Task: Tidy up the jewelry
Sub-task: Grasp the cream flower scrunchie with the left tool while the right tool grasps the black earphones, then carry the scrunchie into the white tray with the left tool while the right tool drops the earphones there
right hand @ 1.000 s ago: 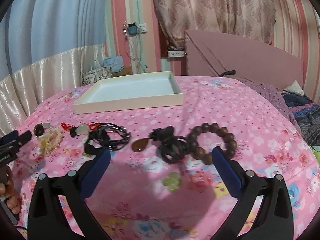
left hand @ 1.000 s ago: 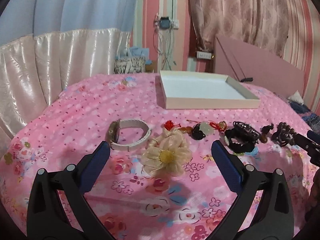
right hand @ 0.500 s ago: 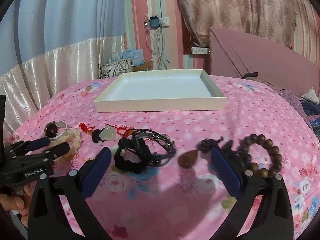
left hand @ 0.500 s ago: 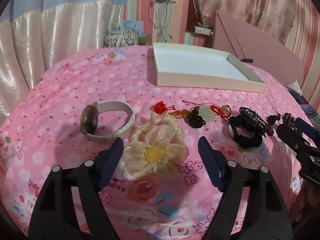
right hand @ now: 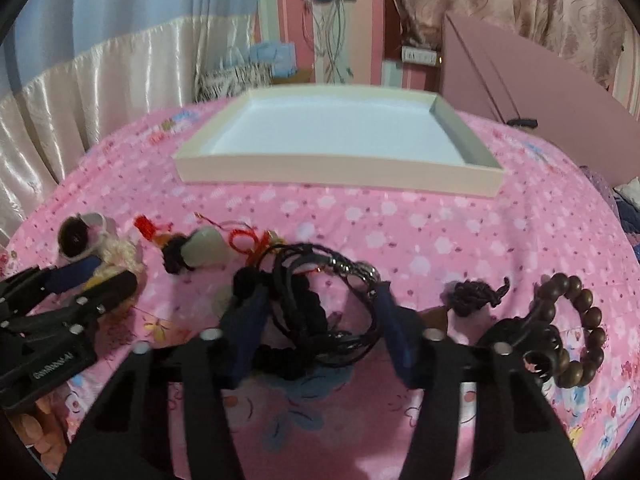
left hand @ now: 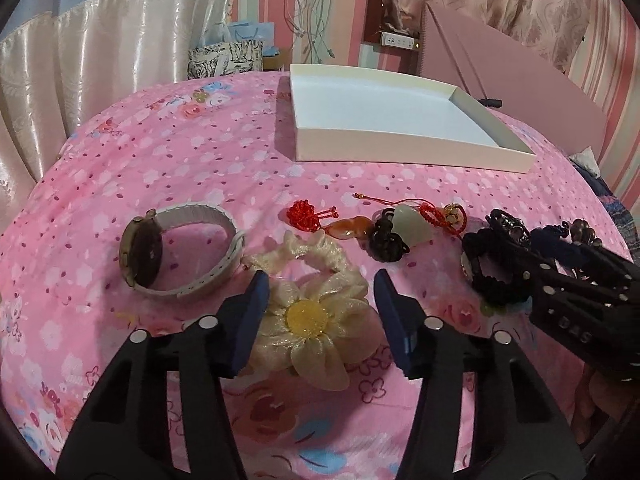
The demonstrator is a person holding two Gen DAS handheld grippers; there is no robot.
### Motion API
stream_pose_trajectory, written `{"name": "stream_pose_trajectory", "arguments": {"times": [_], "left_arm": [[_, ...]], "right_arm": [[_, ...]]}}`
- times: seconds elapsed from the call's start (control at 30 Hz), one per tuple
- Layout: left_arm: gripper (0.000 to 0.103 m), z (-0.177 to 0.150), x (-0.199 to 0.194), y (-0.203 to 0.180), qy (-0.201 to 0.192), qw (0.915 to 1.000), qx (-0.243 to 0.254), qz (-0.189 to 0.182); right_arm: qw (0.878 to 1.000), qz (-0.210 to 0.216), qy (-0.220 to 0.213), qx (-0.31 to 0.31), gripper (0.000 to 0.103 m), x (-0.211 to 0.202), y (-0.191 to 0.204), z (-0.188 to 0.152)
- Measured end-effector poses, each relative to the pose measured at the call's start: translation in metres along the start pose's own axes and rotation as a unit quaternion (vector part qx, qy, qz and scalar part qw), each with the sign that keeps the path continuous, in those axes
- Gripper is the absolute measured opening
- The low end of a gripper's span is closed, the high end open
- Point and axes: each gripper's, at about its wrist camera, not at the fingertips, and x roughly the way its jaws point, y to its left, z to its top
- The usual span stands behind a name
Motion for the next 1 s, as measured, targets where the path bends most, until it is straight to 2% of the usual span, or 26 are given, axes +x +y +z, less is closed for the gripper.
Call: {"name": "stream_pose_trajectory", "arguments": {"times": [0.1, 0.23, 0.27, 0.3, 0.4, 0.67, 1.0], "left_arm": [[0.041, -0.002, 0.000, 0.002, 0.002, 1.0000, -0.001, -0.007], [0.027, -0.002, -0.005, 0.002, -0.012, 0.9996, -0.008, -0.024], [0.021, -0.002, -0.008, 0.003, -0.018, 0.9994, -0.008, -0.029], [0.010, -0.002, -0.010, 0.003, -0.022, 0.9992, -0.009, -0.032], [0.002, -0.001, -0.014, 0.004, -0.027, 0.9986, -0.012, -0.045], [0.000, 0.005, -0.029, 0.008, -0.042, 0.9965, -0.018, -0.069], [0.000, 0.017, -0.055, 0.001, -0.069, 0.9947, 0.004, -0.076]], "right_arm": [[1.000, 0.007, -0.005, 0.003, 0.023, -0.002, -0.001, -0.001], [0.999, 0.007, -0.037, 0.007, 0.011, -0.015, -0.003, -0.003], [0.999, 0.007, -0.043, 0.009, 0.010, -0.018, -0.004, -0.003], [0.999, 0.010, -0.051, 0.012, 0.010, -0.022, -0.005, -0.003], [0.997, 0.018, -0.067, 0.019, 0.010, -0.032, -0.011, -0.002], [0.991, 0.065, -0.103, 0.048, 0.009, -0.063, -0.034, 0.006], [0.986, 0.090, -0.126, 0.064, 0.009, -0.086, -0.056, 0.012]]}}
